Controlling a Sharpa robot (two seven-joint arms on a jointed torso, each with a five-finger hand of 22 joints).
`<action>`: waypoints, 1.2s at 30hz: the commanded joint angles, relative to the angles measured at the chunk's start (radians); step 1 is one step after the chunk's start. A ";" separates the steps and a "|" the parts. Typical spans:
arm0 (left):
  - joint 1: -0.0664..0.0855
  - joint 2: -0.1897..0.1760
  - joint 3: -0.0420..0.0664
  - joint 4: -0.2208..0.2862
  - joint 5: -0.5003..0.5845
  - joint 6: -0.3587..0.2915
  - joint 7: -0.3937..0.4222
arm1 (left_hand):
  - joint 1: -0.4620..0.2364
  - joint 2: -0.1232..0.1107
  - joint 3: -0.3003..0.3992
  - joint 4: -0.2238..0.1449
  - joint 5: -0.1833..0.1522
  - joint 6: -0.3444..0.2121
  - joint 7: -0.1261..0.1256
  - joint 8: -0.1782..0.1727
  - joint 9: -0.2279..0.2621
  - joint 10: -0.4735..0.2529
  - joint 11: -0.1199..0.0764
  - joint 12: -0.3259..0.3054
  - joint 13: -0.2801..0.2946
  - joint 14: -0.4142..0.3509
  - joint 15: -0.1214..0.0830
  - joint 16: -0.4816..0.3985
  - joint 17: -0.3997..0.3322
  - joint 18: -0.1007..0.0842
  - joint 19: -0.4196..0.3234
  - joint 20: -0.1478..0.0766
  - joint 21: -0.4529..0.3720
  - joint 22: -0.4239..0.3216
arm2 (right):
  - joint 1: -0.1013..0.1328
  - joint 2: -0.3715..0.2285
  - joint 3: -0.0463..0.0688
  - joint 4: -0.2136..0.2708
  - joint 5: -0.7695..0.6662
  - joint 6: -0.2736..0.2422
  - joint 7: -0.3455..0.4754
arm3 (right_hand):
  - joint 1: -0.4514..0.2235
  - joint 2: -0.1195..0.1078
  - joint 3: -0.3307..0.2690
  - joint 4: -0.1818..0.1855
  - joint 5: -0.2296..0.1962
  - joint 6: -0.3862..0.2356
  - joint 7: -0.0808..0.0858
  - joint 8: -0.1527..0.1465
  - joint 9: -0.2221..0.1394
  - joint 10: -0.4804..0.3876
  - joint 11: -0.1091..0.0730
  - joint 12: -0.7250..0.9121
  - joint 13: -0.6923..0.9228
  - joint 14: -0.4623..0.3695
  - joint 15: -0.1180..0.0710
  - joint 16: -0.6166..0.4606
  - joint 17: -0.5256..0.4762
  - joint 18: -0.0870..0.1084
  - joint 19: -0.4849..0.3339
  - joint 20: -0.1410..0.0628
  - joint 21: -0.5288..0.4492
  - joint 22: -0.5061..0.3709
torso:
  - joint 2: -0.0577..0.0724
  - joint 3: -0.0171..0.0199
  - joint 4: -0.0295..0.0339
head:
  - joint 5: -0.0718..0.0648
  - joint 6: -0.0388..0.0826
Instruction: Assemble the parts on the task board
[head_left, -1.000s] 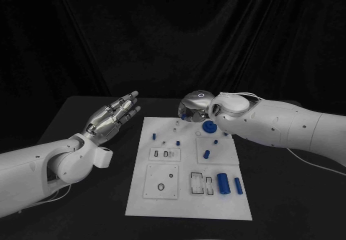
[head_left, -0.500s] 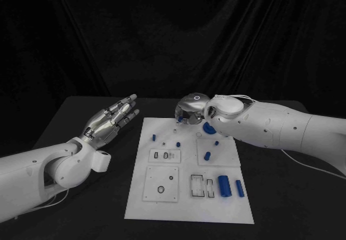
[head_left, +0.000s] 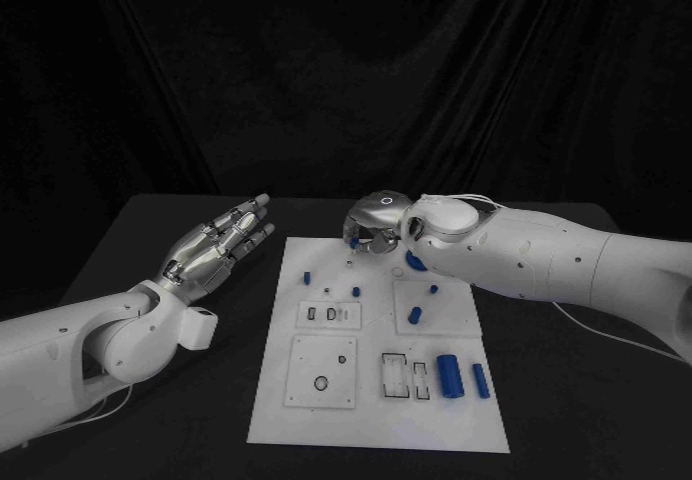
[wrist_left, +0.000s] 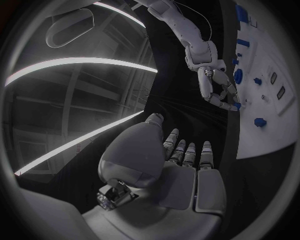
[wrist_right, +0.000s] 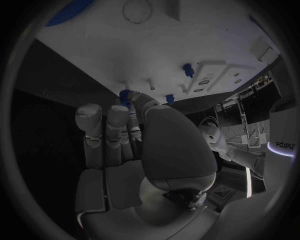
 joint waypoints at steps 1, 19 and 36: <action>0.003 0.002 0.001 -0.001 0.000 0.016 0.093 | 0.009 0.001 -0.004 -0.001 0.005 0.000 0.010 0.000 0.001 -0.001 0.009 0.005 0.001 -0.001 0.010 -0.004 -0.001 0.009 -0.001 0.009 -0.003 -0.001 | -0.011 0.000 -0.004 -0.002 -0.004 0.024 -0.005 | 0.001 -0.006 0.008 0.001 -0.008 -0.006 0.001 -0.008 0.000 -0.002 -0.002 -0.008 -0.001 -0.005 0.003 0.003 -0.002 -0.008 -0.001 0.001 0.004 0.000 | -0.002 -0.0012 -0.0014 | 0.003 -0.003; 0.003 0.010 0.001 -0.015 0.000 0.030 0.077 | 0.024 0.006 -0.005 -0.004 0.022 0.007 0.019 0.001 0.001 0.000 0.016 0.008 0.001 -0.001 0.015 -0.004 -0.001 0.010 -0.001 0.017 -0.003 -0.001 | -0.017 -0.004 -0.004 0.001 -0.004 0.061 -0.038 | 0.005 -0.012 0.017 -0.004 -0.012 -0.032 -0.002 -0.028 -0.001 -0.026 -0.002 -0.034 -0.007 -0.024 0.005 -0.012 -0.024 -0.005 -0.017 0.003 -0.009 -0.006 | -0.005 -0.0033 0.0002 | 0.000 -0.010; 0.003 0.019 0.001 -0.028 0.000 0.042 0.061 | 0.036 0.009 -0.003 -0.008 0.035 0.005 0.021 0.001 0.001 -0.001 0.019 0.008 0.001 -0.001 0.020 -0.004 -0.001 0.011 -0.001 0.026 -0.003 -0.001 | -0.022 -0.010 -0.004 0.006 -0.004 0.067 -0.042 | 0.001 -0.017 0.021 -0.002 -0.012 -0.049 -0.004 -0.040 -0.003 -0.039 -0.001 -0.046 -0.009 -0.033 0.007 -0.018 -0.031 -0.005 -0.025 0.005 -0.013 -0.004 | -0.005 -0.0028 -0.0012 | 0.003 -0.017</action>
